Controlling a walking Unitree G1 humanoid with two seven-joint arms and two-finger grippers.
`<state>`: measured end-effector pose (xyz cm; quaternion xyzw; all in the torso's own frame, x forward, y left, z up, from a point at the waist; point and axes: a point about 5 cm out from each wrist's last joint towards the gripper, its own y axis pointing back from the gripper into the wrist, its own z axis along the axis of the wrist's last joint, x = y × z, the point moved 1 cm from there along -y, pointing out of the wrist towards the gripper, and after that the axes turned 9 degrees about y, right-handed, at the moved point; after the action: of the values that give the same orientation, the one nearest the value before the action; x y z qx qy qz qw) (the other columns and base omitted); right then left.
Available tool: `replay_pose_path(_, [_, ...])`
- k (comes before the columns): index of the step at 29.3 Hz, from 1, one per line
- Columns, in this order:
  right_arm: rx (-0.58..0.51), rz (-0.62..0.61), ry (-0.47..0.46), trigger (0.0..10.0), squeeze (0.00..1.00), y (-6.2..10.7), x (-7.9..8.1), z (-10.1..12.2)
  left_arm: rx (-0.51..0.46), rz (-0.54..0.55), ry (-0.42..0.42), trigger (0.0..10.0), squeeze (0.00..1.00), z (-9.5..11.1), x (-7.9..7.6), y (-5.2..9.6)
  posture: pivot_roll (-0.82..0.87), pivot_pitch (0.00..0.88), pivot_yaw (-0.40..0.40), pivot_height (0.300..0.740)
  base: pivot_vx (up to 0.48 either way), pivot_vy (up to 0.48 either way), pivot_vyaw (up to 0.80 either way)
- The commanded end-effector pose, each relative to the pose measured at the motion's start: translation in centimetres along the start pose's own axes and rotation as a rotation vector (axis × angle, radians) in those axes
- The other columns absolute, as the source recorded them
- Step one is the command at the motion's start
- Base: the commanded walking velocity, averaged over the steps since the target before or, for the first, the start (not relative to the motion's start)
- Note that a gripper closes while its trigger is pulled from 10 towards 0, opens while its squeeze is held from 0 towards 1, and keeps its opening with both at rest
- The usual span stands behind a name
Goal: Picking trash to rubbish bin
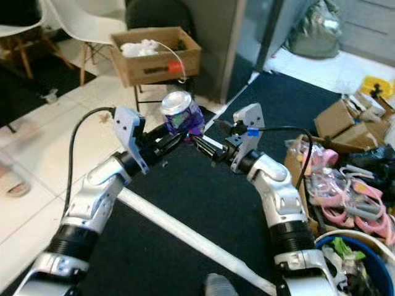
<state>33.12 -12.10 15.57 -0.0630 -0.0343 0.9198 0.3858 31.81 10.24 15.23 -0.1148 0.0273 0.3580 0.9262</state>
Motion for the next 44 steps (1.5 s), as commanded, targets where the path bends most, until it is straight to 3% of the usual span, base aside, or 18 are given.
replay_pose_path(1, [0.005,-0.01,0.004,10.0,0.0,0.2,-0.3,0.0,-0.003,-0.013,-0.005,10.0,0.0,0.2,-0.2,-0.3,-0.05,0.0,-0.035,0.74,0.0,0.0,-0.8])
replay_pose_path(19, [0.006,0.006,0.03,10.0,0.0,0.6,-0.2,-0.3,-0.051,0.009,0.034,10.0,0.0,0.6,-0.2,-0.3,-0.05,0.0,-0.025,0.74,0.0,0.0,-0.05])
replay_pose_path(22, [0.017,0.054,0.051,10.0,0.0,0.9,0.1,-0.3,-0.046,0.031,0.031,10.0,0.0,0.5,0.1,-0.1,-0.05,0.0,-0.021,0.74,0.0,0.0,0.0])
replay_pose_path(30, [0.035,0.184,0.058,10.0,0.0,3.5,0.2,-0.3,-0.065,0.216,0.071,10.0,0.0,-0.3,2.6,3.1,-0.05,0.0,-0.025,0.74,0.0,0.0,0.0])
replay_pose_path(32, [0.033,0.202,0.048,10.0,0.0,4.2,0.5,-0.2,-0.086,0.306,0.082,10.0,0.0,-0.5,3.4,4.3,-0.05,0.0,-0.025,0.74,0.0,0.0,0.0])
replay_pose_path(35, [0.032,0.203,0.045,10.0,0.0,4.4,0.7,-0.2,-0.089,0.334,0.077,10.0,0.0,-0.6,3.5,4.7,-0.05,0.0,-0.026,0.74,0.0,0.0,0.0])
replay_pose_path(38, [0.027,0.148,0.039,10.0,0.0,5.0,0.7,-0.1,-0.092,0.405,0.049,10.0,0.0,-0.8,3.1,5.7,-0.04,0.0,-0.043,0.74,0.0,0.0,0.0])
replay_pose_path(40, [0.031,0.039,0.069,10.0,0.0,6.0,0.1,-0.1,-0.096,0.457,0.01,10.0,0.0,-0.9,2.1,6.9,-0.02,0.0,-0.056,0.74,0.0,0.0,0.0])
replay_pose_path(41, [0.013,-0.053,0.046,10.0,0.0,6.7,-0.3,0.0,-0.098,0.479,0.003,10.0,0.0,-1.0,1.7,7.5,-0.01,0.0,-0.05,0.74,0.0,0.0,0.0])
replay_pose_path(44, [0.0,-0.152,-0.001,10.0,0.0,7.8,-0.1,-0.5,-0.098,0.516,0.011,10.0,0.0,-1.4,1.6,8.1,-0.04,0.0,-0.029,0.74,0.0,0.0,0.0])
